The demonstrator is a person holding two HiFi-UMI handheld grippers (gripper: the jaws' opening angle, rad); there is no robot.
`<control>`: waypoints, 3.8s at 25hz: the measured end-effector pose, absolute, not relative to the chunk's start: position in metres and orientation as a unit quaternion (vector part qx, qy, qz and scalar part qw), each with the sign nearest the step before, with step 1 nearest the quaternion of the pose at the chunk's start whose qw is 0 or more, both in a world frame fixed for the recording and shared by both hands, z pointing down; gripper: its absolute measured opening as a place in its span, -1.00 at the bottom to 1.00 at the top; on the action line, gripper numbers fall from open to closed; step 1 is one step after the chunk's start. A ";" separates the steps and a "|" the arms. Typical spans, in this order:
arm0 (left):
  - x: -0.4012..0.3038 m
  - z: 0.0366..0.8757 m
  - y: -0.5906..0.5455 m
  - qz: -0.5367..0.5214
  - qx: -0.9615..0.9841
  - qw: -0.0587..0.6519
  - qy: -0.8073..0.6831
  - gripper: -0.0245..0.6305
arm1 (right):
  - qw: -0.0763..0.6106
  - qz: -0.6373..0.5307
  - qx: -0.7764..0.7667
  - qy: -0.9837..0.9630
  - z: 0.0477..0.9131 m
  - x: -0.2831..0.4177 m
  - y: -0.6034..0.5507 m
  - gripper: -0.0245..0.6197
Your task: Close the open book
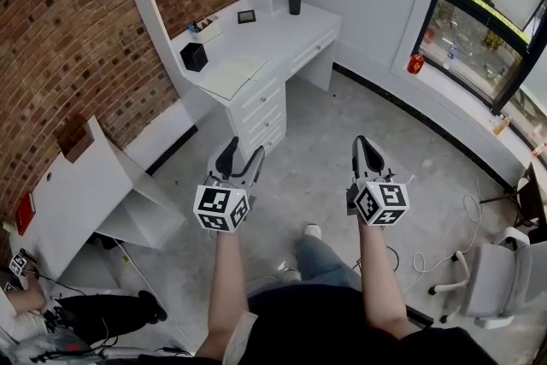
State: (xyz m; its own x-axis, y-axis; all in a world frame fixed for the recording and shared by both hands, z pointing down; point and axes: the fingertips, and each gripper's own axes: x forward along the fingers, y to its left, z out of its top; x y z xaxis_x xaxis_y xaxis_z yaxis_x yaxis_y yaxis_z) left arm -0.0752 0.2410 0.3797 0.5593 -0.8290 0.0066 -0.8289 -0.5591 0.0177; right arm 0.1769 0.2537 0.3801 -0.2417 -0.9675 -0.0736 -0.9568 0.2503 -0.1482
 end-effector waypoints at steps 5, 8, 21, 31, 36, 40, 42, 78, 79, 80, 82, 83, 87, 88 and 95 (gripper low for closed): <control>-0.078 0.365 0.219 -0.011 0.883 -0.008 -0.469 -0.23 | 0.085 -0.023 -0.610 0.788 0.369 0.176 0.231 -0.93; -0.081 0.358 0.201 -0.016 0.881 -0.018 -0.472 -0.24 | 0.092 -0.013 -0.608 0.788 0.361 0.175 0.211 -0.93; -0.082 0.381 0.072 -0.019 0.859 -0.022 -0.510 -0.24 | 0.099 -0.011 -0.580 0.808 0.379 0.181 0.060 -0.93; -0.087 0.426 -0.098 0.005 0.818 0.032 -0.574 -0.23 | 0.061 -0.059 -0.509 0.856 0.414 0.158 -0.159 -0.93; -0.103 0.444 -0.167 0.009 0.789 0.047 -0.613 -0.24 | 0.026 -0.082 -0.461 0.883 0.438 0.126 -0.258 -0.93; -0.121 0.454 -0.202 0.015 0.764 0.060 -0.643 -0.24 | 0.003 -0.095 -0.422 0.902 0.454 0.097 -0.309 -0.93; -0.129 0.459 -0.211 0.017 0.753 0.065 -0.655 -0.24 | -0.002 -0.100 -0.404 0.909 0.459 0.082 -0.325 -0.93; -0.089 0.626 -0.342 0.440 0.726 0.102 -0.519 -0.24 | -0.058 -0.175 -0.393 0.901 0.539 0.050 -0.420 -0.93; -0.086 0.632 -0.342 0.455 0.723 0.102 -0.509 -0.24 | -0.059 -0.178 -0.393 0.900 0.542 0.051 -0.421 -0.93; -0.084 0.639 -0.342 0.470 0.721 0.101 -0.500 -0.24 | -0.061 -0.180 -0.393 0.900 0.545 0.052 -0.421 -0.93; -0.080 0.651 -0.340 0.501 0.714 0.098 -0.479 -0.24 | -0.064 -0.184 -0.394 0.898 0.549 0.053 -0.422 -0.93; -0.079 0.657 -0.339 0.516 0.710 0.094 -0.470 -0.24 | -0.065 -0.185 -0.395 0.898 0.551 0.054 -0.422 -0.93; -0.079 0.673 -0.337 0.558 0.693 0.083 -0.450 -0.24 | -0.068 -0.190 -0.398 0.895 0.555 0.058 -0.422 -0.93; -0.079 0.675 -0.337 0.562 0.690 0.083 -0.449 -0.24 | -0.068 -0.190 -0.399 0.894 0.556 0.059 -0.422 -0.93; -0.079 0.675 -0.337 0.568 0.686 0.078 -0.448 -0.24 | -0.072 -0.196 -0.400 0.892 0.562 0.060 -0.420 -0.93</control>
